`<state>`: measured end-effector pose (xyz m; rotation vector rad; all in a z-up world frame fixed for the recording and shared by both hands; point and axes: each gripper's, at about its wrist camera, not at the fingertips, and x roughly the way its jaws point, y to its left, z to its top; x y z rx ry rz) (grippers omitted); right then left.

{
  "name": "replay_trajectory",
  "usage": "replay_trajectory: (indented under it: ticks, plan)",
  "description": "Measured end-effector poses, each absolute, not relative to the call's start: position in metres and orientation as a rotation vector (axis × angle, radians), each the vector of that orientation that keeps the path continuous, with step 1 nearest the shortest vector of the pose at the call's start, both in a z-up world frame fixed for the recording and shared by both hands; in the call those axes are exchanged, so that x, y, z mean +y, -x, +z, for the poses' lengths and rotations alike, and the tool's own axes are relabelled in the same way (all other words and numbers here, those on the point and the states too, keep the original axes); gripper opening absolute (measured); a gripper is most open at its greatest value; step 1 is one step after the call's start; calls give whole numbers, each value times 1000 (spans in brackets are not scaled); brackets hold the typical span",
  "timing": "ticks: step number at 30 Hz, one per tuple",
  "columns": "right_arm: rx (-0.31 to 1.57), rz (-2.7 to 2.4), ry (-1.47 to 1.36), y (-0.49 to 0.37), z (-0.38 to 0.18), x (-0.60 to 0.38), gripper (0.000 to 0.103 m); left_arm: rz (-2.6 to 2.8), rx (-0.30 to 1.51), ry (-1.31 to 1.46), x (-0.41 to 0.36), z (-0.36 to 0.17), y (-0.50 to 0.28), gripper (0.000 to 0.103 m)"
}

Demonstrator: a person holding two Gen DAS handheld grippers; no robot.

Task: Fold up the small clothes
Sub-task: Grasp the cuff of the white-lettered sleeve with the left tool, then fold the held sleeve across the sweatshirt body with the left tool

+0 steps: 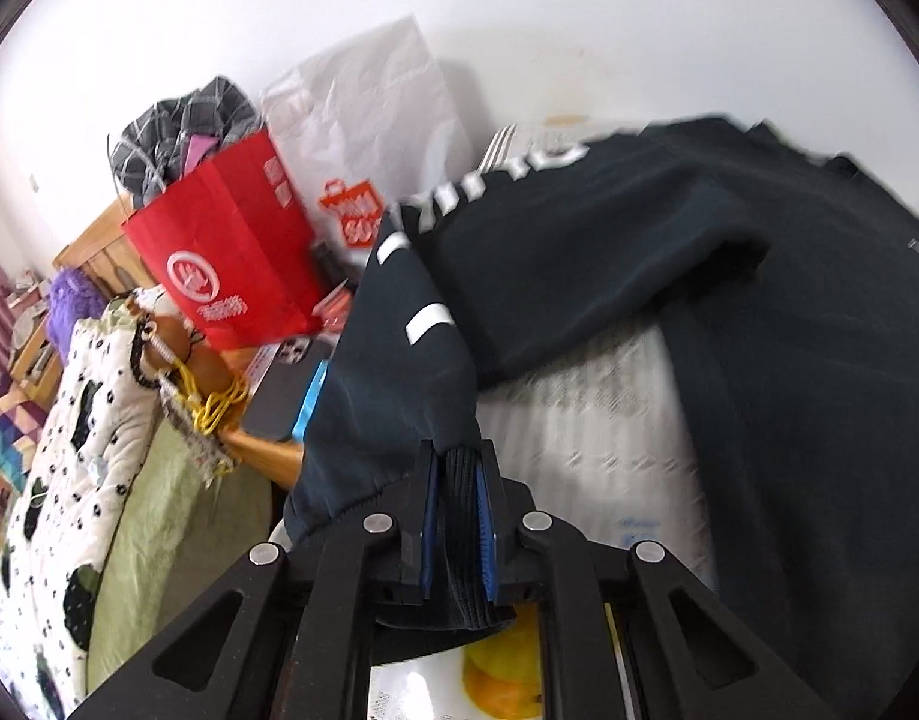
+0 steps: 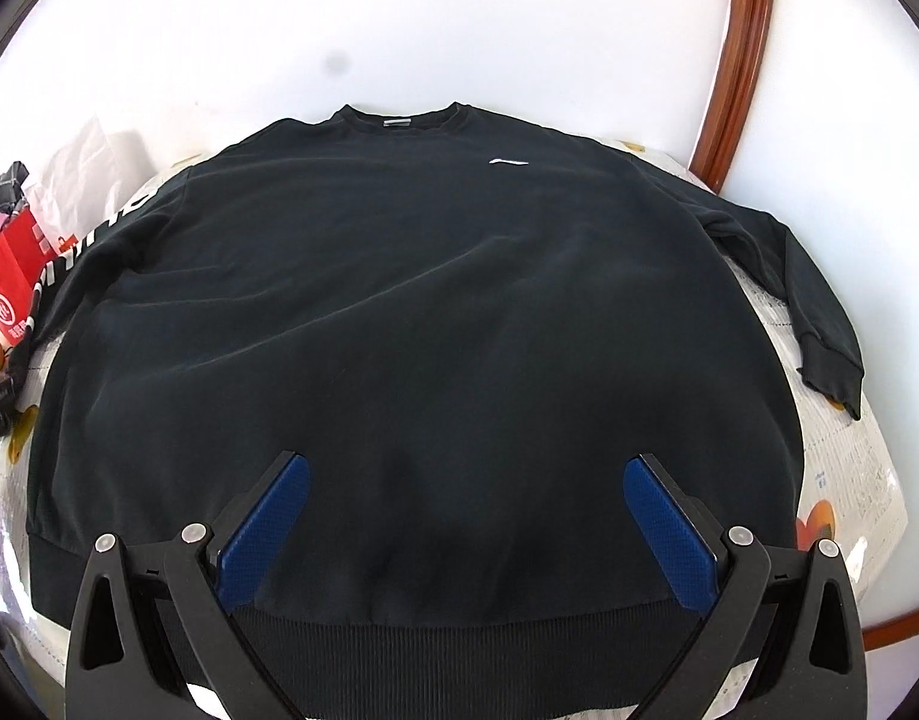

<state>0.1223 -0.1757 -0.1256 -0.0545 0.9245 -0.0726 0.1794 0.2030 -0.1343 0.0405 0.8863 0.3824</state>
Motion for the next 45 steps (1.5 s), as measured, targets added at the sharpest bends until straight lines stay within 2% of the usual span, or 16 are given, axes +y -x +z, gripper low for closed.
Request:
replay_trajectory:
  ticks: [7,18,26,35,36,38,40,42,45]
  plan:
    - [902,-74,37,-127,-114,-192,103,121,823,141,169,-88,-186,11]
    - [856,-22,3,-144,-97,-241,103,-53,752,97,55,-42,-219,11]
    - [847,-30,-8,-135,-109,-285,103,-192,808,37,-45,-54,-256,11]
    - [864,-85,-92,-125,-118,-327,101,-277,861,-1,-98,-73,-268,11]
    - [859,-80,-94,-125,-117,-327,101,-282,864,1,-98,-73,-268,13]
    - [854,-76,-97,-126,-114,-325,101,-304,872,36,-91,-73,-267,25]
    - [857,-64,-90,-129,-111,-318,101,-333,864,92,-80,-70,-262,42]
    - [839,-24,-76,-133,-104,-303,101,-310,835,106,-61,-65,-255,48]
    - [825,34,-49,-142,-97,-277,100,-252,823,120,-26,-64,-246,51]
